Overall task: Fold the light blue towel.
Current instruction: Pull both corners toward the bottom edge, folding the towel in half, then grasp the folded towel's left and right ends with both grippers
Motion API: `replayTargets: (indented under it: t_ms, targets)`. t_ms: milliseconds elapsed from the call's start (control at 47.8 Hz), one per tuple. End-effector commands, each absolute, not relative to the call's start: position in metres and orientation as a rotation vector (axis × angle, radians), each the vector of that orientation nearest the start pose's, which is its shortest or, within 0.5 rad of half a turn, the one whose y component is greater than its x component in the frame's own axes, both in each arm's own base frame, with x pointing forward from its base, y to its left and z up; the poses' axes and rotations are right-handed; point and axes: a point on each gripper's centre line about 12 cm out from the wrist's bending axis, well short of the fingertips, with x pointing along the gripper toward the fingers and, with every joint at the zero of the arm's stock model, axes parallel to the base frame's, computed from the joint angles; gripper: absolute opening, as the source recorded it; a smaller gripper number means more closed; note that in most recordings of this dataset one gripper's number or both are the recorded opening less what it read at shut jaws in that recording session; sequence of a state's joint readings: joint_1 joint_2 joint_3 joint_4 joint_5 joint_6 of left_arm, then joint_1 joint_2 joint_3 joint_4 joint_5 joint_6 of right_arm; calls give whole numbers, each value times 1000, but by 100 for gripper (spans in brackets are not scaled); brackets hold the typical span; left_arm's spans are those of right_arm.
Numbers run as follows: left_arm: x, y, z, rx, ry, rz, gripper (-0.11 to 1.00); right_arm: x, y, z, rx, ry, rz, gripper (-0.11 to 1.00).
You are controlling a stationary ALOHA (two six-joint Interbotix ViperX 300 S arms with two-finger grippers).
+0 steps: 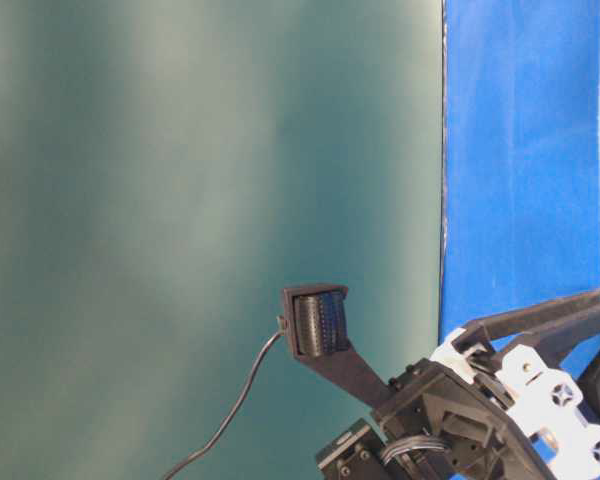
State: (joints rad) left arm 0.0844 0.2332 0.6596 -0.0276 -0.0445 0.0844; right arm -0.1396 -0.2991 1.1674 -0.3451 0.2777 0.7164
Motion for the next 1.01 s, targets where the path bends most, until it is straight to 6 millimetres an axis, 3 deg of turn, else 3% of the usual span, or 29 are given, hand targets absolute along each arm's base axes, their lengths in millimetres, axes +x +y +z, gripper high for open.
replayTargets:
  t_ms: [0, 84, 230, 272, 356, 691, 838, 984]
  targets:
    - [396, 36, 88, 16, 834, 63, 51, 211, -41, 98, 370, 1064, -420, 57]
    - [394, 33, 86, 17, 844, 57, 41, 211, -41, 97, 366, 1066, -417, 47]
    - [393, 31, 85, 18, 868, 50, 18, 211, -41, 98, 364, 1065, -416, 7]
    - [392, 31, 84, 17, 876, 49, 11, 211, -40, 98, 363, 1064, -413, 1]
    - [392, 31, 84, 11, 886, 51, 4, 211, -40, 97, 363, 1066, -412, 1]
    - [394, 24, 92, 10, 903, 37, 4, 217, -42, 113, 369, 1008, -412, 1]
    - [395, 24, 114, 10, 929, 33, 4, 222, -42, 136, 365, 950, -416, 1]
    - [391, 23, 151, 7, 942, 29, 4, 224, -36, 164, 343, 893, -394, 1]
